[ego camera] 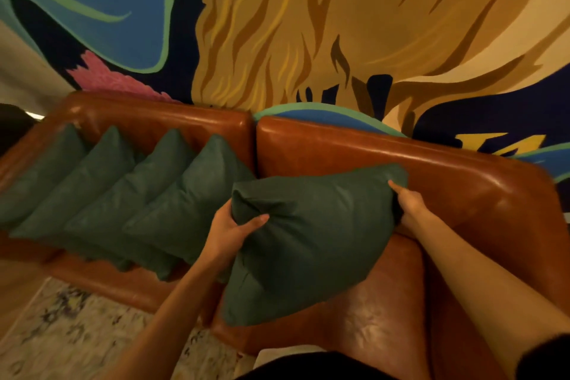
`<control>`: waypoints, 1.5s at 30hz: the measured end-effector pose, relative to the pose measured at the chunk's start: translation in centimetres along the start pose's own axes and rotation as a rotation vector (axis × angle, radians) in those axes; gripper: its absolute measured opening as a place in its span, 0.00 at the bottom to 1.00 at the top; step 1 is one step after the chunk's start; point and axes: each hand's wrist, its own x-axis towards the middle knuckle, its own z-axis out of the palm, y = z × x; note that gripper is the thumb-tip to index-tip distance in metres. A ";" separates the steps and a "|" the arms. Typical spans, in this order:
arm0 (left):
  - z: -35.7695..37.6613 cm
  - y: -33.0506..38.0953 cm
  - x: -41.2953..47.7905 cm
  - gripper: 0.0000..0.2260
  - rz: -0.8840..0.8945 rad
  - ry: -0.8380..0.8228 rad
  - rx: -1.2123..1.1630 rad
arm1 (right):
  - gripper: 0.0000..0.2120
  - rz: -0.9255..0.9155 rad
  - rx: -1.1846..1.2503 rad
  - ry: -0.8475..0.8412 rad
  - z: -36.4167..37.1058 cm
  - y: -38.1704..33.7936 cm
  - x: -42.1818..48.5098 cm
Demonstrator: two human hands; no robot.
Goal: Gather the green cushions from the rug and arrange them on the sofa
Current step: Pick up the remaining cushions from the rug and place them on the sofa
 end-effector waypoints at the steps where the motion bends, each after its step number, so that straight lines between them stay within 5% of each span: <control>1: -0.3 -0.5 0.0 0.20 -0.036 0.015 0.001 | 0.25 -0.031 -0.055 0.032 0.7 -0.3 0.1; 5: -2.4 -3.2 0.1 0.29 -0.280 0.133 -0.120 | 0.20 -0.112 -0.215 -0.010 4.7 -1.1 1.9; 9: -4.6 -5.9 0.3 0.15 -0.480 0.295 -0.109 | 0.35 -0.138 -0.381 -0.036 7.8 0.4 6.9; 13: -6.1 -7.6 1.2 0.17 -0.491 0.397 -0.118 | 0.21 -0.197 -0.492 -0.006 11.2 -0.8 2.0; 18: -8.1 -8.2 2.2 0.28 -0.476 0.506 -0.062 | 0.24 -0.228 -0.503 -0.051 14.5 -0.9 2.4; 21: -9.0 -8.4 3.4 0.27 -0.464 0.421 0.097 | 0.27 -0.262 -0.517 -0.167 17.0 -1.5 1.4; 25: -7.8 -8.2 3.6 0.24 -0.421 0.246 0.314 | 0.20 -0.272 -0.570 -0.286 17.5 -1.6 -1.3; 29: -6.0 -8.5 3.6 0.24 -0.440 0.156 0.233 | 0.08 -0.256 -0.523 -0.329 14.9 -0.3 -3.6; 34: -4.0 -8.0 3.4 0.13 -0.466 0.016 0.117 | 0.10 -0.207 -0.466 -0.347 10.0 2.0 -6.7; 40: -1.1 -6.8 1.7 0.09 -0.170 -0.227 0.362 | 0.10 -0.210 -0.422 -0.374 5.6 5.1 -11.4; 45: 0.0 -6.2 -0.6 0.11 -0.065 -0.306 0.325 | 0.12 -0.235 -0.320 -0.348 3.2 7.4 -16.7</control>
